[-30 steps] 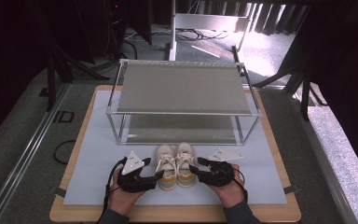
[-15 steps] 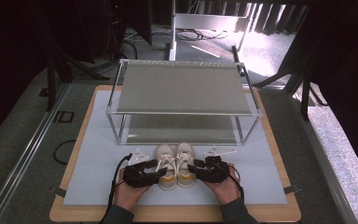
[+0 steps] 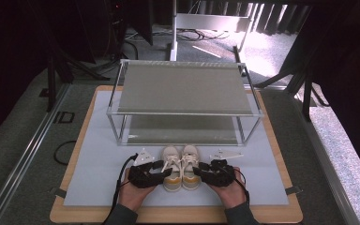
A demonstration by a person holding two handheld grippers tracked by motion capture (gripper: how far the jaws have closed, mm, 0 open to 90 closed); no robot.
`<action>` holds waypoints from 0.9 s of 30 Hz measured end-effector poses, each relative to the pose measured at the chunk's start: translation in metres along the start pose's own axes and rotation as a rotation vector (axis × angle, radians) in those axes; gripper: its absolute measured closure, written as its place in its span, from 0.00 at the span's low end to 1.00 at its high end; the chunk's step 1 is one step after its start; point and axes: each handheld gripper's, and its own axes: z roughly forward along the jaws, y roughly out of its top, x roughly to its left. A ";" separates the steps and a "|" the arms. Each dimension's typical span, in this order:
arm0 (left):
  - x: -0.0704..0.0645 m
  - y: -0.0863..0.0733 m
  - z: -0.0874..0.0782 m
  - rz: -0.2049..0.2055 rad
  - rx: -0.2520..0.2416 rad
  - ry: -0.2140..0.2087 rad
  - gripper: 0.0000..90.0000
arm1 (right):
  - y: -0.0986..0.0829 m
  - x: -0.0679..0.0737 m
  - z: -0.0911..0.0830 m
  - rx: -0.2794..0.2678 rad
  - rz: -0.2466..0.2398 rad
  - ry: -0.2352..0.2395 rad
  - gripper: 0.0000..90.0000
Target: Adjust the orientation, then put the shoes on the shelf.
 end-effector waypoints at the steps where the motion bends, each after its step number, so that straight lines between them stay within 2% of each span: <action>1: -0.001 0.001 0.001 0.004 0.001 0.003 0.55 | -0.001 -0.001 -0.001 -0.002 0.003 -0.001 0.72; 8: -0.003 0.001 0.003 0.003 0.005 0.017 0.55 | -0.003 -0.005 -0.004 -0.013 0.018 0.009 0.71; 19: -0.008 0.001 0.004 0.016 0.014 0.062 0.55 | -0.003 -0.001 -0.004 -0.005 -0.004 -0.029 0.69; 27: -0.010 0.001 0.005 0.004 0.015 0.085 0.56 | -0.002 -0.001 -0.003 0.013 0.010 -0.036 0.69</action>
